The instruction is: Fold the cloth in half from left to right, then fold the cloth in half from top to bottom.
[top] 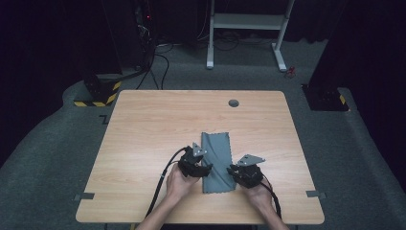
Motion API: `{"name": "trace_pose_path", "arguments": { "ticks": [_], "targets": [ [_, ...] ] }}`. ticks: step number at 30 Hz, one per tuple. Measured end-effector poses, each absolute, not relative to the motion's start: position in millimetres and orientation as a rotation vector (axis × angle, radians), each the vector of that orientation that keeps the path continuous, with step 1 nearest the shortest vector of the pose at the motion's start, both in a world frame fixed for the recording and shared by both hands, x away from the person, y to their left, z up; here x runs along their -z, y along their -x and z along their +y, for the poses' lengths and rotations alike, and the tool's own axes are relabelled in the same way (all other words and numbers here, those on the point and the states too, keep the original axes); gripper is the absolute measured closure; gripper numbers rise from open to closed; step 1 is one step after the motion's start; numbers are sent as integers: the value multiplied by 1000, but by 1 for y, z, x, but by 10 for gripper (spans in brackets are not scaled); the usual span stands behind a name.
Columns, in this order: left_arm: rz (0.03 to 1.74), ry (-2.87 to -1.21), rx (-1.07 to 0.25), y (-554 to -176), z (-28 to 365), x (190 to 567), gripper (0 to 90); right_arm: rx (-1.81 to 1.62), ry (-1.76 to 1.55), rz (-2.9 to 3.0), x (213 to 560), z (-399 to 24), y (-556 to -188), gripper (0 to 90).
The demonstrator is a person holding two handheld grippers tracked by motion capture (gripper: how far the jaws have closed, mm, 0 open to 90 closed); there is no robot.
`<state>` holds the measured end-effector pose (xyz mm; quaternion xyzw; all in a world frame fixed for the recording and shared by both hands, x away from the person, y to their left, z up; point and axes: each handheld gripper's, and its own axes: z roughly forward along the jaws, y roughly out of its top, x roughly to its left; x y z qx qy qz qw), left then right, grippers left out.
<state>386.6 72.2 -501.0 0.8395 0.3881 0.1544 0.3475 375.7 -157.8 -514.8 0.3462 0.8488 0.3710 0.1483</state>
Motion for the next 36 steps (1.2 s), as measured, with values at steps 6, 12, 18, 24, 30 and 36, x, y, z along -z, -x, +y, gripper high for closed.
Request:
{"name": "trace_pose_path", "arguments": {
  "ticks": [6, 12, 18, 24, 30, 36],
  "targets": [
    [1005, -2227, -484, -368, 74, 514, 361, -1048, -987, 2456, 519, -157, -380, 748],
    [997, -2212, -522, -354, 85, 516, 378, -1032, -989, 2442, 520, -163, -381, 724],
    [1014, -2146, -502, -348, 94, 521, 376, -1072, -1000, 2421, 523, -167, -380, 702],
    [1006, -2114, -469, -339, 99, 524, 369, -1070, -999, 2423, 523, -168, -382, 677],
    [966, -2123, -485, -327, 98, 525, 367, -1070, -1007, 2420, 523, -168, -381, 675],
    [952, -2151, -485, -323, 103, 523, 373, -1071, -1000, 2422, 523, -168, -382, 674]
  ]
}}
